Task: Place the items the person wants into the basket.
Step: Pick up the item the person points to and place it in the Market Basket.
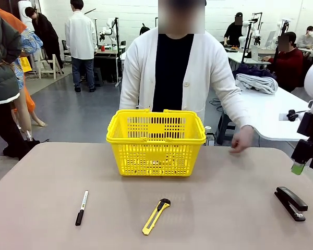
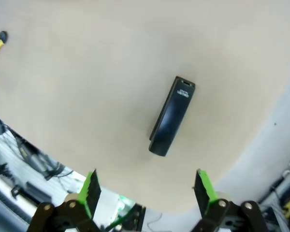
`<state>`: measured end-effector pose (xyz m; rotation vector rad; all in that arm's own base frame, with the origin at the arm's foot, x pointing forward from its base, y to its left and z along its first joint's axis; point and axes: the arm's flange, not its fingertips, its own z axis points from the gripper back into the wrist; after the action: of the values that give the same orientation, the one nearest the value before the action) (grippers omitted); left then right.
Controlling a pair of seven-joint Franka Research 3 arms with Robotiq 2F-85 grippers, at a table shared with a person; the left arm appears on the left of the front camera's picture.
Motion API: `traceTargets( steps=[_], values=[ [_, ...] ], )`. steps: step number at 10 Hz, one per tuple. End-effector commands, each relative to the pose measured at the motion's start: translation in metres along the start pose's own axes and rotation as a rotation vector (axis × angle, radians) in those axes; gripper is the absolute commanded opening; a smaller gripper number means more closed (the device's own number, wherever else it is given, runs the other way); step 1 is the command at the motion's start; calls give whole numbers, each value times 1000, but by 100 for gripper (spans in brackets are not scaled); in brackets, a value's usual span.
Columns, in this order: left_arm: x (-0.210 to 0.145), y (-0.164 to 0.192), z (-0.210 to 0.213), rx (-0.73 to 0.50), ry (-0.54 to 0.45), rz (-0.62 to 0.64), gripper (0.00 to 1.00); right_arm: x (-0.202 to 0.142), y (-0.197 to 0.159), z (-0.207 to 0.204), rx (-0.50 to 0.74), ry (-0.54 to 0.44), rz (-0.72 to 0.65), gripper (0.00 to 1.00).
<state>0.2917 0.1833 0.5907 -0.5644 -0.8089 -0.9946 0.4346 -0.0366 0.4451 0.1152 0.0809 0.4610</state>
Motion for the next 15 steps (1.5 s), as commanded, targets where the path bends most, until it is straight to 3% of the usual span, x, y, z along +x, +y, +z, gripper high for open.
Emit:
traceTargets(
  steps=[1, 6, 14, 15],
  values=[
    [0, -1, 1, -1, -12, -6, 100, 7, 10, -33, -48, -18, -40, 100],
    [0, -1, 1, -1, -12, -6, 100, 12, 0, -82, -194, -25, -91, 100],
    [0, -1, 1, -1, -12, -6, 100, 14, -21, -119, -152, 15, -73, 100],
    [0, -1, 1, -1, -12, -6, 100, 13, -21, -118, -150, 13, -74, 44]
  ],
)
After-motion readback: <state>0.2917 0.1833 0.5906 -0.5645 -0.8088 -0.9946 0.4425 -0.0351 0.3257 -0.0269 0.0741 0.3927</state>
